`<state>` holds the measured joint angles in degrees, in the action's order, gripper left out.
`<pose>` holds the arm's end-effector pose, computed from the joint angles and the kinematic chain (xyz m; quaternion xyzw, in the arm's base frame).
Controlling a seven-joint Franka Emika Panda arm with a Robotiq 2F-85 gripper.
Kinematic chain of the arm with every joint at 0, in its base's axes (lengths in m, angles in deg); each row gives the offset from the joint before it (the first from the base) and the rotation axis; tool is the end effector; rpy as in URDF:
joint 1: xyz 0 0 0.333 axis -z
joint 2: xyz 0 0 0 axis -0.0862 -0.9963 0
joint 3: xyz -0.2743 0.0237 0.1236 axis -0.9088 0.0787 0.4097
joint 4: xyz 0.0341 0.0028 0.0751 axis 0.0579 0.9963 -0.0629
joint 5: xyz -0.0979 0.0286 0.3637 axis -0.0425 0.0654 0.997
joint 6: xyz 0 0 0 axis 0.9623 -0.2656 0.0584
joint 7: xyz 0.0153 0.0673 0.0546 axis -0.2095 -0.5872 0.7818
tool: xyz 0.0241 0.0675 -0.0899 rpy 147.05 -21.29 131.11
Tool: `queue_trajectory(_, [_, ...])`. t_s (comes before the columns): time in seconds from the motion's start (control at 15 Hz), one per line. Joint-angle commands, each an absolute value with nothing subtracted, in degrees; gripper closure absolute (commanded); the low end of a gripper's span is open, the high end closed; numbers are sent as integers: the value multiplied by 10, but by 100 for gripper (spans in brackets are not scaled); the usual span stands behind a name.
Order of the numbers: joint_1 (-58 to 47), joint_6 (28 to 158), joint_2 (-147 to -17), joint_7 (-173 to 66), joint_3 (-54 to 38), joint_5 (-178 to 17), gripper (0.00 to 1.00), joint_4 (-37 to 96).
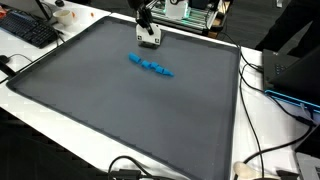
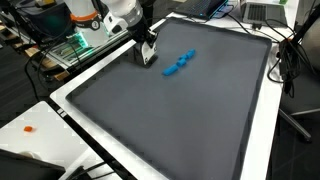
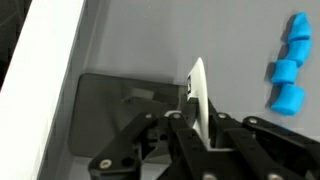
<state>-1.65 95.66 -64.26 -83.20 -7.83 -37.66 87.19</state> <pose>0.3996 -0.0412 0.2358 -0.7777 0.5856 0.1416 0.1793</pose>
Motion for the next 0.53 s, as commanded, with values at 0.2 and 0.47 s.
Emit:
queue_trajectory(0.2, [-8,969,-663,-787,-84,-319,98,870])
queue_trajectory(0.47, [-6,969,-671,-788,-86,-317,98,869])
